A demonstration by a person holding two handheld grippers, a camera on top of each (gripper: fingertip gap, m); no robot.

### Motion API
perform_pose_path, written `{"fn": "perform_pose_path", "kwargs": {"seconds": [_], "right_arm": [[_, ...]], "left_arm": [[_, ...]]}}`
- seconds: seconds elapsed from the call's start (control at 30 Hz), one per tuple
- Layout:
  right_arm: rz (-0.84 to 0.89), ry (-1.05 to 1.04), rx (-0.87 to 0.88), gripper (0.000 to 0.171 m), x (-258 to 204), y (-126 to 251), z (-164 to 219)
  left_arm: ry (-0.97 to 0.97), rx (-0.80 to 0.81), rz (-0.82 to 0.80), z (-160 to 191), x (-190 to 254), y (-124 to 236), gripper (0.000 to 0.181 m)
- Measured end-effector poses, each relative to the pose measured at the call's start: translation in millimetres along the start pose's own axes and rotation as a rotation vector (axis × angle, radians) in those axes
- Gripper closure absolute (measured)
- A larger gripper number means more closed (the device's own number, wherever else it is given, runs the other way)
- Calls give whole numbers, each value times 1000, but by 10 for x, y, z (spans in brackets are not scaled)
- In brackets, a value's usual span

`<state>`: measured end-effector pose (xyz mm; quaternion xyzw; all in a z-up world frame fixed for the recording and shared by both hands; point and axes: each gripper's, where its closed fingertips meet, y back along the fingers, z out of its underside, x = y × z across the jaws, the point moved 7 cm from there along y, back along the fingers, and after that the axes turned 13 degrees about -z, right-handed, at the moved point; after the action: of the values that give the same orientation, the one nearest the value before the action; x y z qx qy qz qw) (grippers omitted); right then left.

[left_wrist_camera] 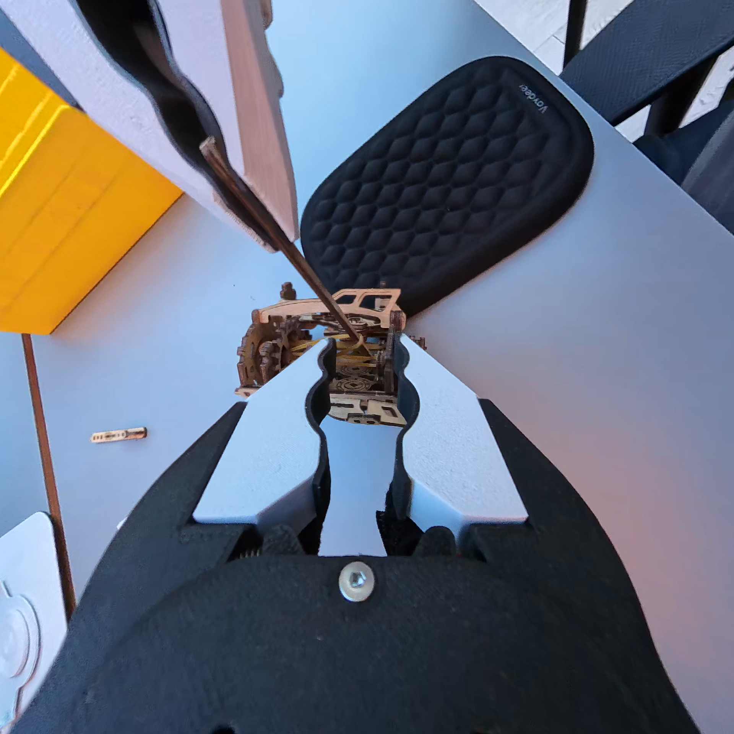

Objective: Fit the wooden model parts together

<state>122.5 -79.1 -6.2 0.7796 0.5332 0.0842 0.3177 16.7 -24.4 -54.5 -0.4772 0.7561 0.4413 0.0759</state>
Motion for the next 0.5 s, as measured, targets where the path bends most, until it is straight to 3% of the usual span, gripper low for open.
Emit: {"fn": "perform_pose_path", "kwargs": {"seconds": [0.5], "right_arm": [[-48, -20, 58, 170, -67, 50, 0]], "left_arm": [[-21, 15, 9, -57, 57, -24, 156]]}}
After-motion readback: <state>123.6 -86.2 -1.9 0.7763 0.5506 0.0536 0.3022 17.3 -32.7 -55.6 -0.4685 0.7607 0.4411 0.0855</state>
